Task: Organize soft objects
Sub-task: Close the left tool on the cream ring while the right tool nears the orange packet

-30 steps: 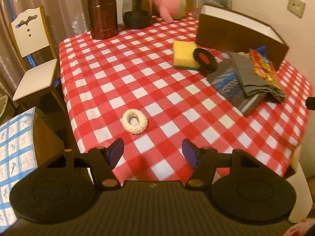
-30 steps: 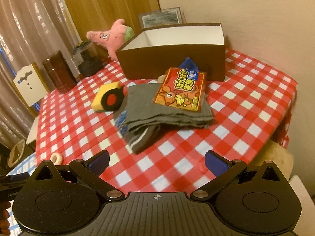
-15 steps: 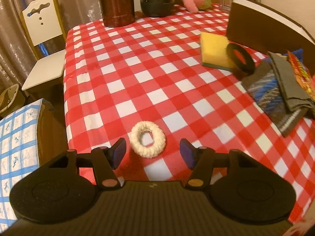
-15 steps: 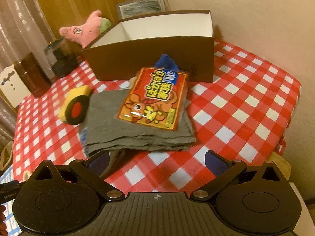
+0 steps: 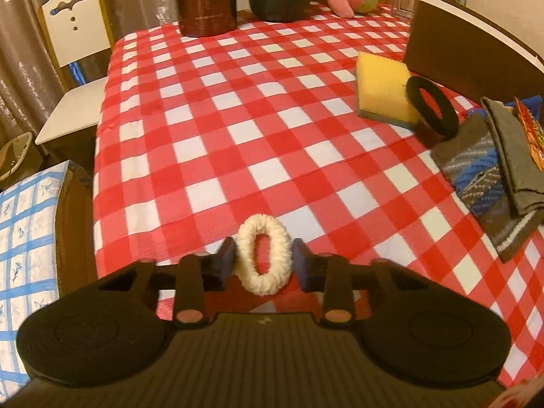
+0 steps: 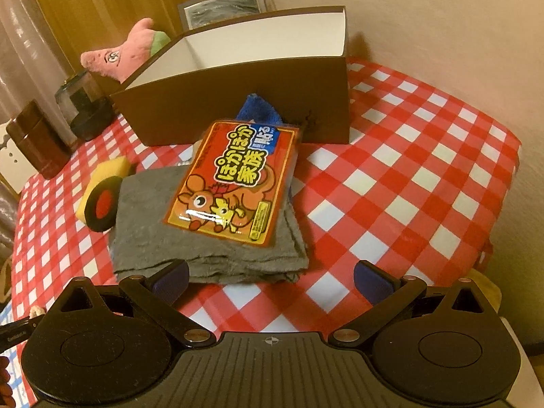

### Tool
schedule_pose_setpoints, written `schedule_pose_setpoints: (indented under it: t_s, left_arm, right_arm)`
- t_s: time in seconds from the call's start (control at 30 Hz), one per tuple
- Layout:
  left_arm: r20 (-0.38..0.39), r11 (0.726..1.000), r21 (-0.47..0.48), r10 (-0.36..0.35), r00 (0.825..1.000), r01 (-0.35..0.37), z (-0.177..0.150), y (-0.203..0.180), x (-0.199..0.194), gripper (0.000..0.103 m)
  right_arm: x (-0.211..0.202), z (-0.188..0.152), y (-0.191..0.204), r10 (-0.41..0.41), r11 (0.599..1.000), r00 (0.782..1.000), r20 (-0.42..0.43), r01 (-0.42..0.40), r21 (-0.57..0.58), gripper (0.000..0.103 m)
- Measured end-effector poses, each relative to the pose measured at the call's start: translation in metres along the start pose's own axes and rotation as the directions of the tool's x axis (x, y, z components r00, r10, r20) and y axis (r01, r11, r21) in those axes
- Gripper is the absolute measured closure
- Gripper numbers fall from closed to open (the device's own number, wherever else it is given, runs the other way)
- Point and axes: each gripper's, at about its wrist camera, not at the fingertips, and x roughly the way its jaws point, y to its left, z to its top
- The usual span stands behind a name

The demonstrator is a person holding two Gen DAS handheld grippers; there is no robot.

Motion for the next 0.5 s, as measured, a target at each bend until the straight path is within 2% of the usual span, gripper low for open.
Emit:
schedule_pose_setpoints:
  t_s: [0.03,0.07,0.27,0.5]
  left_arm:
    - [-0.002,1.000,0.002,-0.002,1.000,0.002,0.000,-0.003,0.000,0.083]
    - [-0.002,1.000,0.004,-0.002,1.000,0.002,0.001,-0.006,0.000,0.084]
    - [-0.021,1.000,-0.005,-0.017,1.000,0.017,0.003,-0.023,-0.002,0.086]
    - [-0.005,1.000,-0.003,-0.017,1.000,0.017,0.019,-0.046,-0.013,0.085]
  right_arm:
    - [0.001,0.002,-0.001,0.004,1.000,1.000,-0.001,-0.004,-0.001,0.000]
    - [0.002,0.003,-0.001,0.007,1.000,1.000,-0.001,-0.007,-0.001,0.000]
    - [0.011,0.016,-0.004,0.045,0.999,0.999,-0.001,-0.045,-0.017,0.000]
    - [0.023,0.032,-0.002,0.107,0.994,0.994,0.012,-0.106,-0.039,0.000]
